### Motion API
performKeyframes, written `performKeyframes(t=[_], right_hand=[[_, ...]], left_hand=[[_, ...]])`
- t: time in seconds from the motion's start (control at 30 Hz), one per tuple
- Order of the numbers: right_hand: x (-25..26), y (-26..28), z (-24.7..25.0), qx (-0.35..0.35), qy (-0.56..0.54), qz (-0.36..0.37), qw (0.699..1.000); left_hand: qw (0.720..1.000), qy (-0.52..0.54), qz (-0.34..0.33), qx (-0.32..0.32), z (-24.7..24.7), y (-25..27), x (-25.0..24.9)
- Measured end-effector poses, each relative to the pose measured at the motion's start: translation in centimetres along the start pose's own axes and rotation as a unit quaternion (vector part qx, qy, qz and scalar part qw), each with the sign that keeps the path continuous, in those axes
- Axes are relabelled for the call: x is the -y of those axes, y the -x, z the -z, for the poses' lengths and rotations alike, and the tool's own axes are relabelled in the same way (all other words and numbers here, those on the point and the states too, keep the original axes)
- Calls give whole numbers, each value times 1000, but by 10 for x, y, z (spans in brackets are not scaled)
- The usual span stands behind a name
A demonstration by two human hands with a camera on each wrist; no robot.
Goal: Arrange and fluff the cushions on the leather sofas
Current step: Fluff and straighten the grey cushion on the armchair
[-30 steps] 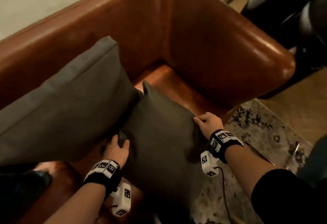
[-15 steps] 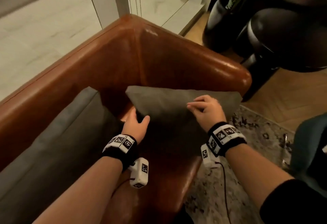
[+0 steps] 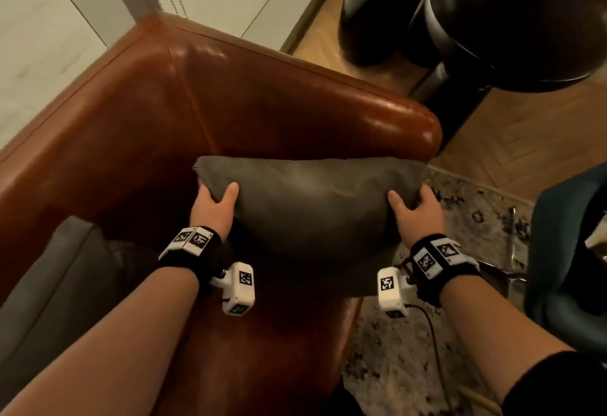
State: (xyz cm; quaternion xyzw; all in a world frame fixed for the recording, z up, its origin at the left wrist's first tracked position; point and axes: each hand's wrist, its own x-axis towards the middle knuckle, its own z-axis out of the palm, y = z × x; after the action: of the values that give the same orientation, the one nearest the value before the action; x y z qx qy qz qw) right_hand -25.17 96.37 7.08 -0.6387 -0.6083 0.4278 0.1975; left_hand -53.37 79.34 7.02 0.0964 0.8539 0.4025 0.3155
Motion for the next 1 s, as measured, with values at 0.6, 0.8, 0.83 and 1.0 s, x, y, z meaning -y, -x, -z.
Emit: performKeyframes(t=[0.6,0.8,0.83,1.0], right_hand=[[-25,23,11,15,-1,-195,981],[-36,53,-22,88,-201,-208,953],[-25,52,-24,61,-249,-170,952],[69,38,3,-34,-251,64,965]], left_hand=[[919,-292,-263,26,-10,-2,-53],[952,-170,-248,-50,5,6,-64],[957,-148,-239,-66,11,6,-67],[972,-11,-207,-109,43,6,-74]])
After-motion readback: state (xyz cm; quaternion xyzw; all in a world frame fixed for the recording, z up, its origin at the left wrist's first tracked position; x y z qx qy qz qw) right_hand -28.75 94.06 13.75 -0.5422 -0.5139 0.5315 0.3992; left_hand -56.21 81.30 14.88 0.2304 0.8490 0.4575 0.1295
